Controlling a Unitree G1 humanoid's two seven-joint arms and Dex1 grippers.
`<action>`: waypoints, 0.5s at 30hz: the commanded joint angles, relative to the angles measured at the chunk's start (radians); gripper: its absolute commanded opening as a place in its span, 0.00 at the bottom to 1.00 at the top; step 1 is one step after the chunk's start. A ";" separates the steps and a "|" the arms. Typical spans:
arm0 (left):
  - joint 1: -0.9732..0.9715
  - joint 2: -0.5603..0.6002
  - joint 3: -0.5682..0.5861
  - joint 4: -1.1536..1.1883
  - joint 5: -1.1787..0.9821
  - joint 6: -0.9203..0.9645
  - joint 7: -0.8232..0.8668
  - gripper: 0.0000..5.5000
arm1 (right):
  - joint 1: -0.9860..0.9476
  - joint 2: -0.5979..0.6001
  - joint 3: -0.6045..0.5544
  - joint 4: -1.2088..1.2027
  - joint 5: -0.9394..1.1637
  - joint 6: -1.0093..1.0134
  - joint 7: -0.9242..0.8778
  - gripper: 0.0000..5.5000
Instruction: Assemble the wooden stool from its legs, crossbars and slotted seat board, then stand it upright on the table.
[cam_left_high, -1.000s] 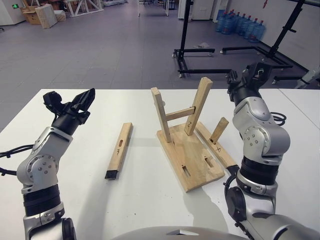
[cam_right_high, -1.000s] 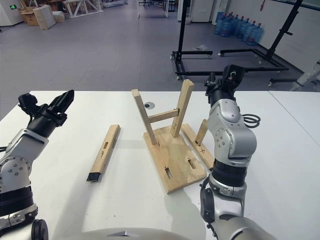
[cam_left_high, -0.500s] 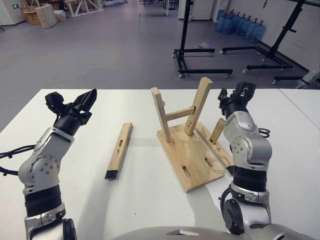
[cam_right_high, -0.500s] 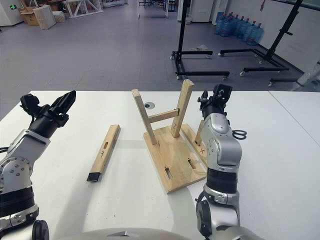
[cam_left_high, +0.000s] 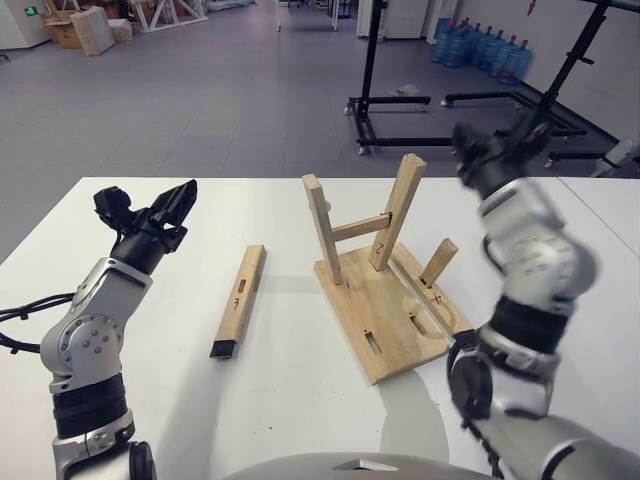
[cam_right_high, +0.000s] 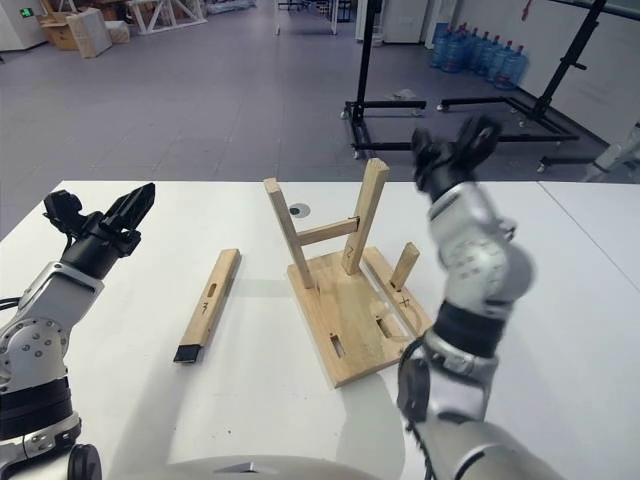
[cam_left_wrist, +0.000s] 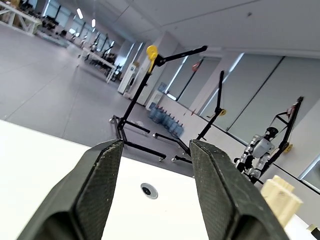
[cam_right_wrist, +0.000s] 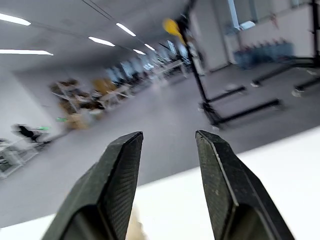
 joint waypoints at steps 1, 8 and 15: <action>0.064 0.022 0.000 -0.185 -0.219 0.109 0.083 0.44 | 0.062 -0.361 -0.067 -0.066 0.152 0.155 0.298 0.35; 0.385 0.124 -0.048 -0.413 -0.446 0.208 0.055 0.44 | 0.999 -0.639 -0.172 -0.106 -0.024 -0.127 1.064 0.35; 0.321 0.118 -0.129 -0.326 -0.219 0.149 0.139 0.62 | 0.959 -0.423 0.153 -0.039 -0.190 -0.245 0.813 0.56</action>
